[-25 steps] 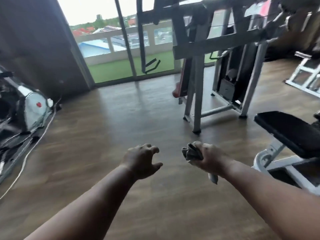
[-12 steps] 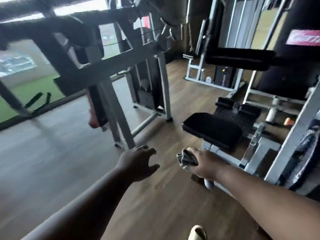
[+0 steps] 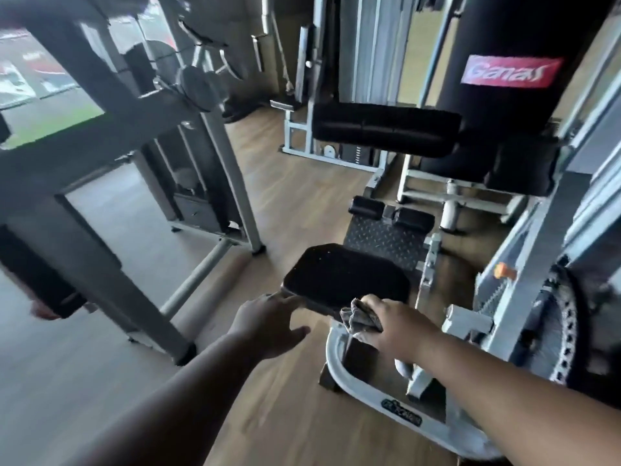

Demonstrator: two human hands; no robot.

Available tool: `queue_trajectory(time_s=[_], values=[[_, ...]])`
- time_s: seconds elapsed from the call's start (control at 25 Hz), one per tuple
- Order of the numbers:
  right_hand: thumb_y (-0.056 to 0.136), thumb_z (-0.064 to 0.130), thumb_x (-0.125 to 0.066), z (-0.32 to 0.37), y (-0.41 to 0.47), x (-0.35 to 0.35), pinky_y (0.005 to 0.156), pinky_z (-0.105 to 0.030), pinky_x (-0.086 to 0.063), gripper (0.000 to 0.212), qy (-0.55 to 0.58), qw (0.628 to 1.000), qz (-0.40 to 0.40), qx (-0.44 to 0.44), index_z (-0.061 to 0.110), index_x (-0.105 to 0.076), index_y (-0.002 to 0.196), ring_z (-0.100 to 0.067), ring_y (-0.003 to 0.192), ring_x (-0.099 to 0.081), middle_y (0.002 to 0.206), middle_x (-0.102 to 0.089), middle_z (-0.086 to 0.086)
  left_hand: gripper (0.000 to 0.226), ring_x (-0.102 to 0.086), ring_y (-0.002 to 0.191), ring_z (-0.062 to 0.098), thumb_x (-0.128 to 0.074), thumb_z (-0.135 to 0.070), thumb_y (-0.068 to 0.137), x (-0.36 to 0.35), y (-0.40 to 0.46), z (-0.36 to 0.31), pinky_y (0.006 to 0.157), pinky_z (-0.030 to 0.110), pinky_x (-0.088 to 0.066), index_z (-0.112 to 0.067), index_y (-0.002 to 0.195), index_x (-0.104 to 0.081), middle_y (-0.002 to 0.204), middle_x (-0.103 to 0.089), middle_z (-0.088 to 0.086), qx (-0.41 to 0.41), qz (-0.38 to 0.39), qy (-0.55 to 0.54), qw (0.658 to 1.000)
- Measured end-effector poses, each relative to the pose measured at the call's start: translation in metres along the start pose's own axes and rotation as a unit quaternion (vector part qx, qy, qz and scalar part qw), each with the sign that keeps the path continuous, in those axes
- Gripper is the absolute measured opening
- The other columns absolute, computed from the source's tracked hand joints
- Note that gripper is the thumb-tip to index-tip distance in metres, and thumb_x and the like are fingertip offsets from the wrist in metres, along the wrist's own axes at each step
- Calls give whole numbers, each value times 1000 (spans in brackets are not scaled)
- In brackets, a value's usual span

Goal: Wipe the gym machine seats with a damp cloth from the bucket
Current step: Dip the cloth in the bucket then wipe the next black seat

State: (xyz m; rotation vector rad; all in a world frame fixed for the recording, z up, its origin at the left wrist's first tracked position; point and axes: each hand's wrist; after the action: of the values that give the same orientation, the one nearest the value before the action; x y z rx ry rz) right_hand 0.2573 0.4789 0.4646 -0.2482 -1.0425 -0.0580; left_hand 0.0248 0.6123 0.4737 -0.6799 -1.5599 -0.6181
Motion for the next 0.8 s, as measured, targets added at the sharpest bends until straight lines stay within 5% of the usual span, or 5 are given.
queue_trajectory(time_s=[0.32, 0.56, 0.68, 0.8], values=[[85, 51, -62, -73, 46, -17, 80, -37, -50, 44, 50, 990, -23, -129, 35, -46, 123, -19, 97, -61, 107, -61, 5, 48, -63, 99, 11, -53, -67, 78, -74, 137, -4, 66, 29, -42, -39, 116, -58, 109, -62, -18, -118, 74, -46, 989], [93, 30, -59, -110, 116, -52, 81, -45, -50, 38, 40, 970, -72, -228, 27, -43, 127, -29, 97, -58, 115, -53, -5, 50, -60, 103, 17, -52, -64, 77, -146, 226, 23, 74, 34, -48, -39, 120, -59, 110, -62, -13, -152, 113, -73, 979], [86, 11, -56, -137, 154, -79, 76, -47, -50, 50, -42, 966, -135, -218, 20, -46, 134, -36, 96, -57, 120, -51, -11, 44, -58, 107, 19, -58, -59, 80, -190, 261, 38, 82, 36, -47, -36, 117, -62, 114, -62, -11, -143, 85, -87, 982], [83, 24, -55, -158, 172, -127, 107, -53, -32, 59, -50, 974, -51, -216, 24, -40, 140, -35, 133, -37, 145, -36, -11, 41, -58, 107, 22, -63, -54, 82, -233, 277, 45, 86, 39, -46, -32, 116, -64, 115, -62, -7, -122, 48, -93, 987]])
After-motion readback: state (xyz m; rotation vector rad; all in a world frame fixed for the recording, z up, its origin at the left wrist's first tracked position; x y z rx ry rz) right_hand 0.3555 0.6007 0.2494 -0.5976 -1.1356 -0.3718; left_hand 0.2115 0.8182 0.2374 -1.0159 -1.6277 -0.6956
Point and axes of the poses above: each hand's wrist, its own y-axis towards the middle knuckle, its own x-axis out of the back of the hand, z = x × y
